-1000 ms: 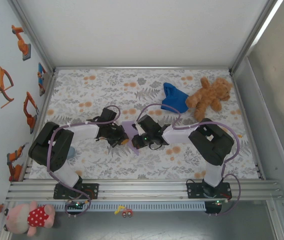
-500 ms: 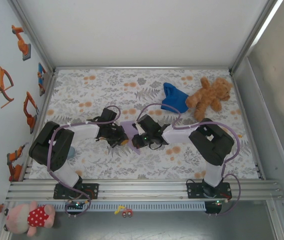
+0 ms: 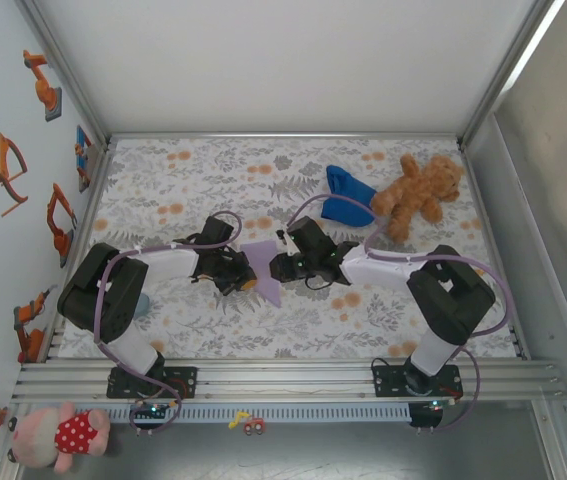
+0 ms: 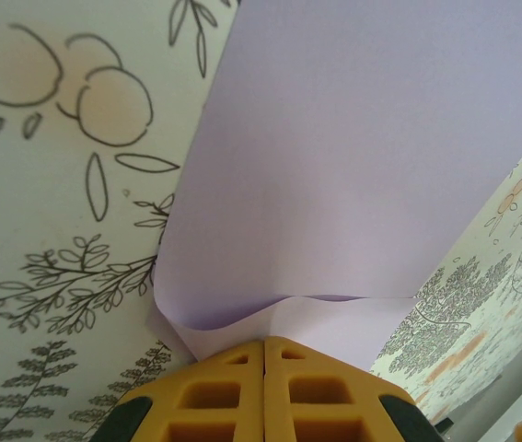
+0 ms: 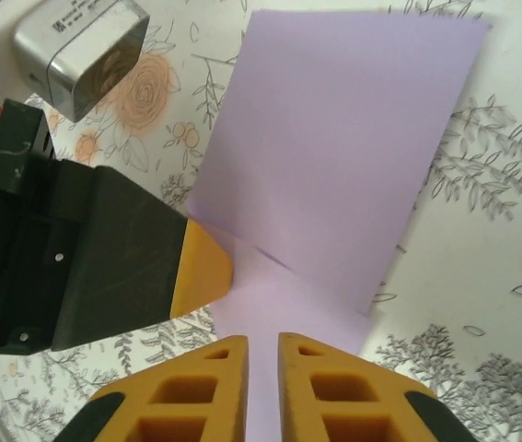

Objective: Fold a paper plane with a square sheet of paper (pick it up from the middle)
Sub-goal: Third fold the triangle at the center of the table.

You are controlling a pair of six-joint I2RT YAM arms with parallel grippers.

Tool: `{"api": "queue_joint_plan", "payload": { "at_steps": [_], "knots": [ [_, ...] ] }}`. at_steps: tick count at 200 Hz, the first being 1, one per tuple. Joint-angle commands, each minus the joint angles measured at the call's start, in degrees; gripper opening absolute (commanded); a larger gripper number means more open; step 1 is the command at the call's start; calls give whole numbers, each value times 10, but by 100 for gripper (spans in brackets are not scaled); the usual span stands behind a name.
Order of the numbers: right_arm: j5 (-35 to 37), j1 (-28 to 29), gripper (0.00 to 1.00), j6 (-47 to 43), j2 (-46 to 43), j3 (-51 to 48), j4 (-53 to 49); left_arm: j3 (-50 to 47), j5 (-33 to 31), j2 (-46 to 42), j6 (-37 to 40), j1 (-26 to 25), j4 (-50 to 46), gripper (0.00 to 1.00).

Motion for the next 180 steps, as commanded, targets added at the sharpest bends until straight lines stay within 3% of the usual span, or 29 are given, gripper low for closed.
{"api": "queue_joint_plan", "payload": {
  "at_steps": [1,68,180],
  "knots": [
    [-65,4,12,9,14,-10,32,-19,-41,13,12,-1,-13,6],
    [-120,16,4,20,64,-7,56,-22,-40,5,9,-1,-13,6],
    [-125,22,2,1,114,5,26,-13,-19,-7,3,-3,-12,7]
  ]
}}
